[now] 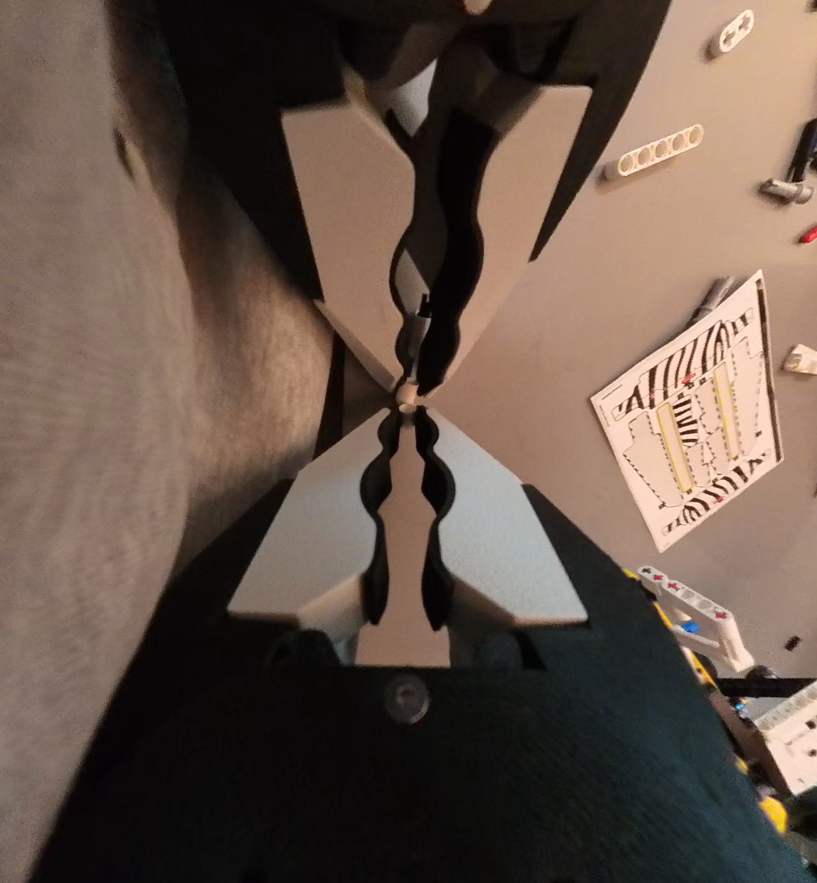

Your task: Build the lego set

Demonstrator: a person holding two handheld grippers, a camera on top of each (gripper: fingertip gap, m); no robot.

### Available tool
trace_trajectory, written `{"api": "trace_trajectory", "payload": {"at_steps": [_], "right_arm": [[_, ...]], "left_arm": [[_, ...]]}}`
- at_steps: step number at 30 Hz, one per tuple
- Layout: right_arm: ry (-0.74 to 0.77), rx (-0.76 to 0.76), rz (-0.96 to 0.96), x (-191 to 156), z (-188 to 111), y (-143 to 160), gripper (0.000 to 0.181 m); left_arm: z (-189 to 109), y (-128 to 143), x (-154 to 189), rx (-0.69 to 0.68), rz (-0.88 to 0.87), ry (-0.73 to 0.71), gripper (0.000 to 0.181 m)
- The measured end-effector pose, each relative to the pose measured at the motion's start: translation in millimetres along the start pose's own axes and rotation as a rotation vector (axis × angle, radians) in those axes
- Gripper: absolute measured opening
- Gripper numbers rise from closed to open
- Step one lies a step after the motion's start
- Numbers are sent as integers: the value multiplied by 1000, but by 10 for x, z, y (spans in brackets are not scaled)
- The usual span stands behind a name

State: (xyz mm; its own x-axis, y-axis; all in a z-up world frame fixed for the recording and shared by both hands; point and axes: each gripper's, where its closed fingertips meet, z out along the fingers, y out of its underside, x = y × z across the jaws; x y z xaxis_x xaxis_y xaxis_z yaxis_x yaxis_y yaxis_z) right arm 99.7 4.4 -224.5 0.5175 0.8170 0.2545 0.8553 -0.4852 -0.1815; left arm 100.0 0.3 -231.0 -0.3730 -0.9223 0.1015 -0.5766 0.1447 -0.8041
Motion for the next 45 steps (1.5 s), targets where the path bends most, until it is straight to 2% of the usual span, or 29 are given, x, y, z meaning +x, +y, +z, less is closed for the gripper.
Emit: {"api": "trace_trajectory", "payload": {"at_steps": [3, 6, 10, 13, 26, 30, 35, 43, 45], "right_arm": [[-52, 23, 63, 3, 2, 5, 6], [3, -4, -12, 49, 12, 0, 5], [-26, 11, 19, 72, 16, 2, 6], [32, -23, -41, 119, 24, -2, 6], [18, -7, -49, 154, 54, 2, 6], [-51, 38, 46, 168, 49, 2, 6], [-21, 43, 17, 192, 49, -5, 9], [-123, 58, 130, 125, 77, 71, 6], [-108, 57, 123, 150, 83, 97, 6]], "left_arm": [[1, 2, -3, 0, 5, -6, 8], [0, -6, -40, 0, -40, -5, 8], [0, -13, -56, 1, -64, 0, 8], [-3, -21, -94, 4, -113, 6, 8], [0, -17, -135, -1, -149, -8, 9], [-4, -26, -140, 4, -170, 6, 9], [-10, -32, -126, 7, -186, 30, 9], [-10, -37, -119, 8, -196, 44, 9], [-11, -37, -116, 9, -195, 47, 9]]}}
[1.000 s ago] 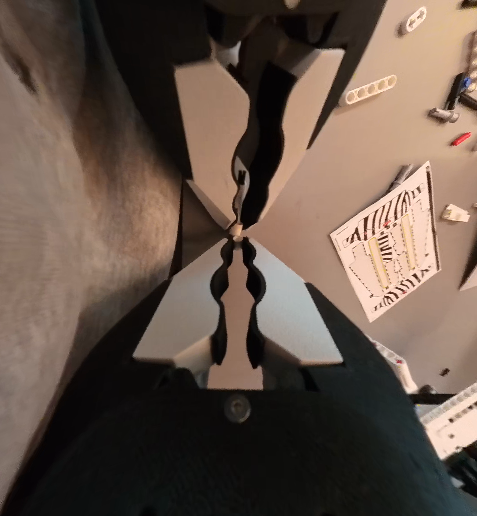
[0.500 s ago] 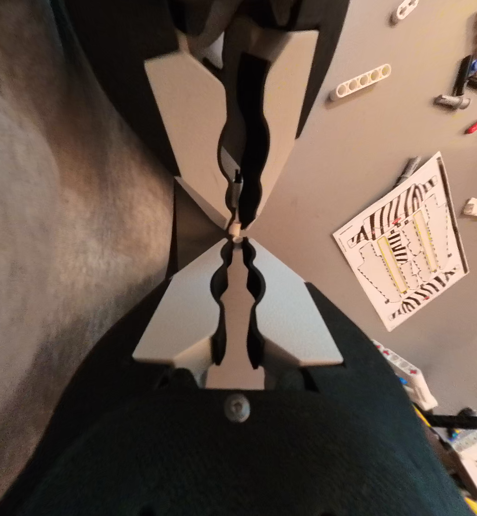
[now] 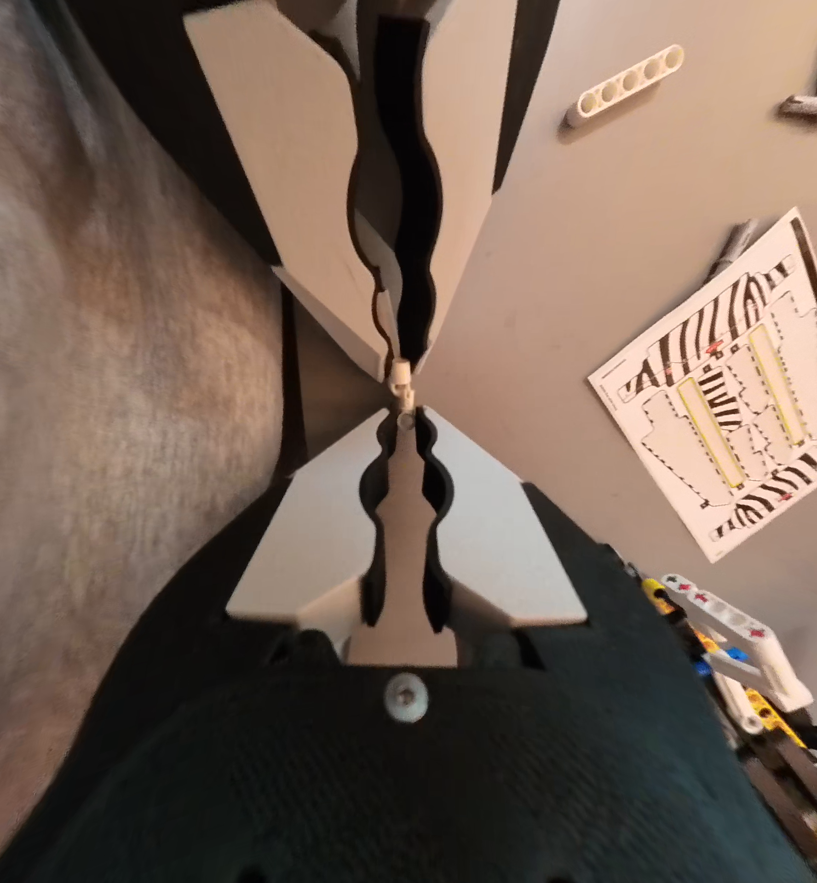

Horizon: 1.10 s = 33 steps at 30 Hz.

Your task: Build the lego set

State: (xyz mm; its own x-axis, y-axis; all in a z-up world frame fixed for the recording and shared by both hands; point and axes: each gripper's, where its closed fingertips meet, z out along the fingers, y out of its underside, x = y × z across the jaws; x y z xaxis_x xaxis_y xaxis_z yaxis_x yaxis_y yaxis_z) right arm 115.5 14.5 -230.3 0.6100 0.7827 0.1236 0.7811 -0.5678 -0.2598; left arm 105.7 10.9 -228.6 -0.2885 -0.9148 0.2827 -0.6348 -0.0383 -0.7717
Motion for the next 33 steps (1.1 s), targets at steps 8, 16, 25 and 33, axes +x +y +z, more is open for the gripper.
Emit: {"api": "trace_trajectory", "payload": {"at_steps": [8, 16, 25, 33], "right_arm": [[7, 102, 134, 132, -88, -14, 6], [39, 210, 233, 80, -112, -45, 6], [118, 263, 257, 6, -25, -4, 6], [211, 328, 236, -21, 46, -89, 6]], "left_arm": [[-15, -31, -13, 20, -28, 12, 9], [-19, -36, -27, 22, -61, 24, 8], [-28, -52, -32, 32, -102, 51, 8], [-37, -100, -55, 62, -138, 62, 8]]}}
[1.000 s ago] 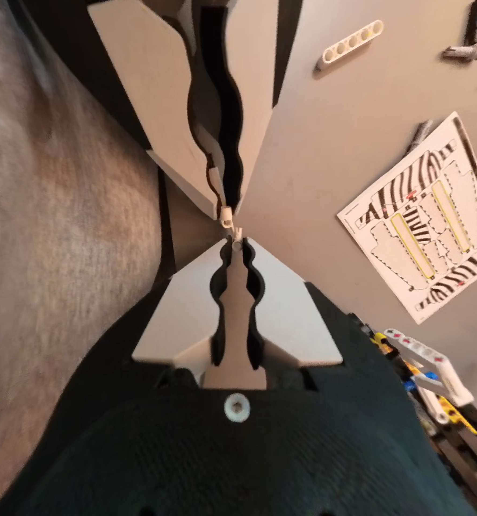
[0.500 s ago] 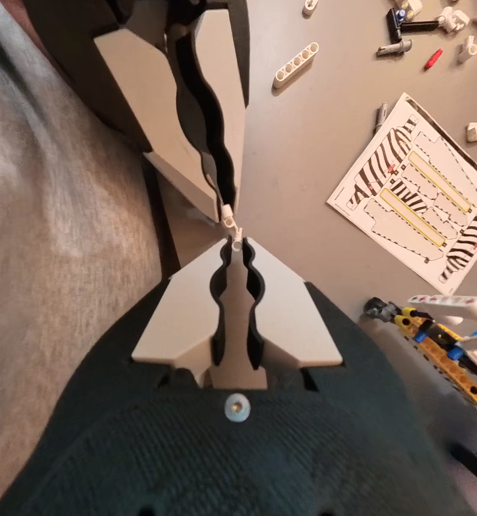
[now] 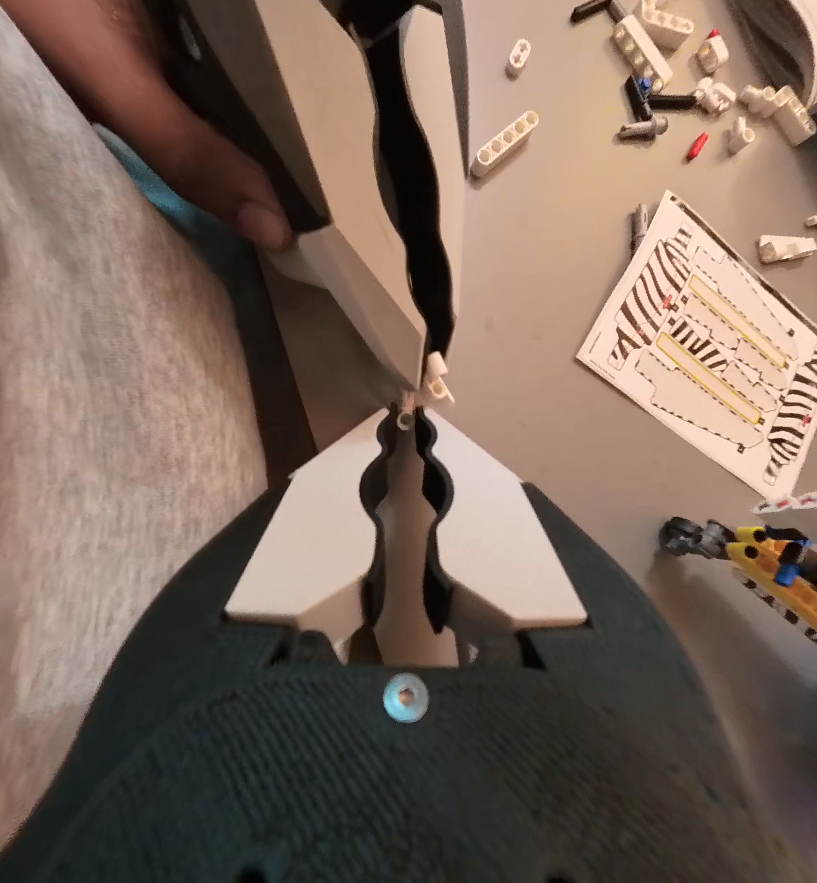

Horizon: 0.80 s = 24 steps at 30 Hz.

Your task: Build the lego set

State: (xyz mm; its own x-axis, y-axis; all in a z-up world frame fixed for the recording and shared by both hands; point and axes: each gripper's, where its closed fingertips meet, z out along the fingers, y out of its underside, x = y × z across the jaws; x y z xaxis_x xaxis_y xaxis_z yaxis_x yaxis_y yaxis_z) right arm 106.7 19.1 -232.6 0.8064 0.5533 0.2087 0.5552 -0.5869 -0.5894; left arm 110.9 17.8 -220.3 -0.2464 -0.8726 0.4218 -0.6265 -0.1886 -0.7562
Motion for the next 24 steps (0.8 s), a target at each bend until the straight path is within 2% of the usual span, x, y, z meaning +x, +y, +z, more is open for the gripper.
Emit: {"api": "trace_trajectory", "payload": {"at_steps": [3, 9, 12, 15, 19, 24], "right_arm": [[27, 27, -5, -9, -8, -20, 6], [22, 197, 90, -50, -100, -153, 6], [77, 222, 101, -5, -86, -97, 6], [124, 316, 133, 51, -140, -134, 6], [72, 525, 266, 58, -197, -253, 6], [-2, 664, 334, 96, -295, -437, 6]], "left_arm": [[11, 13, -9, -10, 16, -22, 9], [32, 37, -23, -27, 54, -66, 8], [32, 37, -23, -26, 59, -71, 8], [24, 41, -3, -21, 58, -54, 8], [10, 26, 9, -5, 65, -47, 8], [-15, -10, -12, 22, 20, -29, 8]]}}
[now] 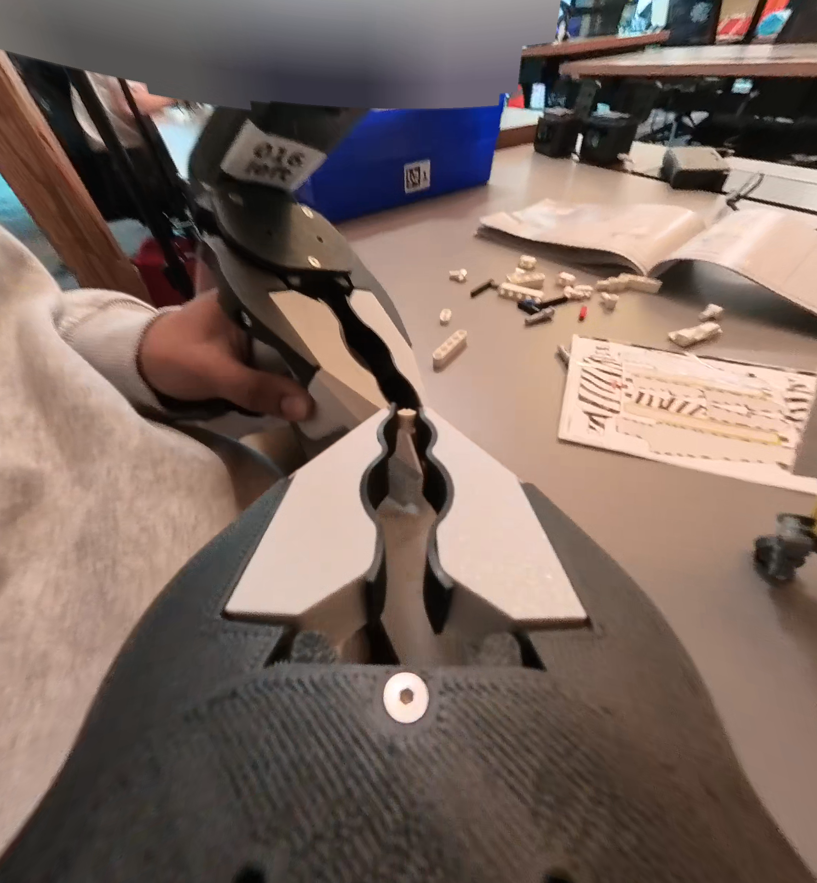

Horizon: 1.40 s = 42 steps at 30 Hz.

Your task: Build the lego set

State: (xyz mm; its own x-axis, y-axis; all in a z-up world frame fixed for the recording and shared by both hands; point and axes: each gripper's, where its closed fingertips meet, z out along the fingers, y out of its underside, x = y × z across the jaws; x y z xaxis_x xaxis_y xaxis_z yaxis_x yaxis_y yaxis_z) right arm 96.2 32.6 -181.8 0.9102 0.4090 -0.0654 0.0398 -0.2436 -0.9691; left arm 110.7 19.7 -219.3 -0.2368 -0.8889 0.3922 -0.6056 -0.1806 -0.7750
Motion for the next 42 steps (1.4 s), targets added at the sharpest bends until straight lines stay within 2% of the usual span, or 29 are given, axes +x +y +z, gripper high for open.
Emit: {"api": "trace_trajectory", "payload": {"at_steps": [2, 8, 14, 21, 34, 38, 42], "right_arm": [[-42, 30, 9, -89, 44, -54, 6], [-14, 26, -24, -101, 69, -24, 6], [-95, 70, 31, -209, 108, -113, 6], [-135, 123, -9, -308, 133, -190, 6], [-160, 61, 20, -298, 140, -194, 6], [-40, -8, -105, -56, 24, -217, 5], [73, -100, -292, 100, -47, -195, 6]], "left_arm": [[-4, -8, -8, 4, -20, 8, 8], [2, 4, -3, -5, -23, 16, 7], [-9, 7, -10, -4, -24, 12, 7], [-22, -4, -11, 7, -41, 26, 7], [-20, -10, -6, 9, -47, 34, 7], [-49, -43, 6, 37, -49, 49, 7], [-154, -142, 80, 118, -77, 140, 7]]}}
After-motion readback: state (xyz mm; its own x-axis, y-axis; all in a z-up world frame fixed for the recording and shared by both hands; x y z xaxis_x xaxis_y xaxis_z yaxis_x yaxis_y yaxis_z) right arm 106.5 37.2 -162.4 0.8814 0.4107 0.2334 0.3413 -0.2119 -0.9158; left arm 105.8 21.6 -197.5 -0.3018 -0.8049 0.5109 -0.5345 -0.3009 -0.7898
